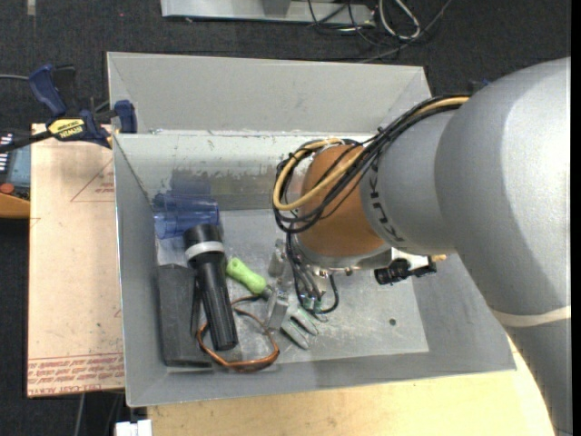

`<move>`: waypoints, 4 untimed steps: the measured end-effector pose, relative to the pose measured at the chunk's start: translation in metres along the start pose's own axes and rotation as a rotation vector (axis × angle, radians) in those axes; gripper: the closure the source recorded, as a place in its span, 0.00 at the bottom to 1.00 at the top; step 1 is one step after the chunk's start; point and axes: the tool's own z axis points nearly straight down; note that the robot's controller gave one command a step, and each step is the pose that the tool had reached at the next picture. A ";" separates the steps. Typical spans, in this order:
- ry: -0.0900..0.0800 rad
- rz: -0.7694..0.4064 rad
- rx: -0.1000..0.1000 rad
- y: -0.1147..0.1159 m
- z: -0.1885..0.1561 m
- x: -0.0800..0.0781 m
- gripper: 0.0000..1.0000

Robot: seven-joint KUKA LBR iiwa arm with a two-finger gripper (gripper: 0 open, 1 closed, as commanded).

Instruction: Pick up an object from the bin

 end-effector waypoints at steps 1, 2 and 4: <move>0.013 0.151 0.011 -0.058 0.000 0.018 1.00; 0.013 0.152 0.011 -0.058 0.000 0.018 1.00; 0.017 0.149 0.012 -0.058 -0.045 0.018 1.00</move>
Offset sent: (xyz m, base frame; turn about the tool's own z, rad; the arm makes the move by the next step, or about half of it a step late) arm 0.0000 0.0000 0.0000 0.0000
